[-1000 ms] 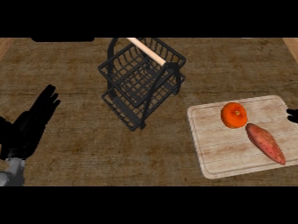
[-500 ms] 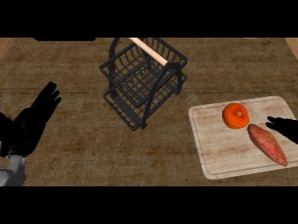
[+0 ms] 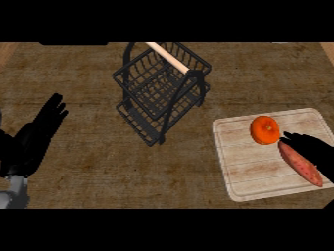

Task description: Pick the sweet potato from the cutting board and place it in the tiered basket

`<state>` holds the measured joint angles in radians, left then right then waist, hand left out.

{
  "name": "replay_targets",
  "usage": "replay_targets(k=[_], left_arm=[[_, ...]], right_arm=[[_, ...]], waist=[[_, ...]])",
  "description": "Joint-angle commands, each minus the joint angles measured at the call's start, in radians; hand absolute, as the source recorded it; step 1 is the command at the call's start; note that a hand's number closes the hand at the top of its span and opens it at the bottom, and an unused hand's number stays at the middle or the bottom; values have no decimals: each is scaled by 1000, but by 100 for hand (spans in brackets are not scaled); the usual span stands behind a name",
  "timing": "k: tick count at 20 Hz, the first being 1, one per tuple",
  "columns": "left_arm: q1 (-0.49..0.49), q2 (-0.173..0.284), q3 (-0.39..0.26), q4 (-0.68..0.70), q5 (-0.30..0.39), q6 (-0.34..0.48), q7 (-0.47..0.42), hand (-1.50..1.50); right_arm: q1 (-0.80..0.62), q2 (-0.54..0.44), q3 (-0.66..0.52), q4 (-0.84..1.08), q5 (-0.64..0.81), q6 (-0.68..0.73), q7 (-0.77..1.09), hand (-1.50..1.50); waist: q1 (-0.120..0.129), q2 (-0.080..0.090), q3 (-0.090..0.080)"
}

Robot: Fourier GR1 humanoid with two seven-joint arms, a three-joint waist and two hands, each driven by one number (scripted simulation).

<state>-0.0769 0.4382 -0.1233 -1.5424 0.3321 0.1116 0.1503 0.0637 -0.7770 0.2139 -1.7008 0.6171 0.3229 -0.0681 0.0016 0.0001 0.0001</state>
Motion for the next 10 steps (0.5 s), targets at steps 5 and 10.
replay_targets(k=[5,10], left_arm=[[31,-49,38,47,-67,-51,-59,0],[71,-81,35,-77,-96,-38,19,0]], right_arm=[[-64,92,-60,177,132,-85,-115,-150],[-145,152,-62,275,214,-83,-141,-150]], waist=[[-1,0,0],[5,0,0]])
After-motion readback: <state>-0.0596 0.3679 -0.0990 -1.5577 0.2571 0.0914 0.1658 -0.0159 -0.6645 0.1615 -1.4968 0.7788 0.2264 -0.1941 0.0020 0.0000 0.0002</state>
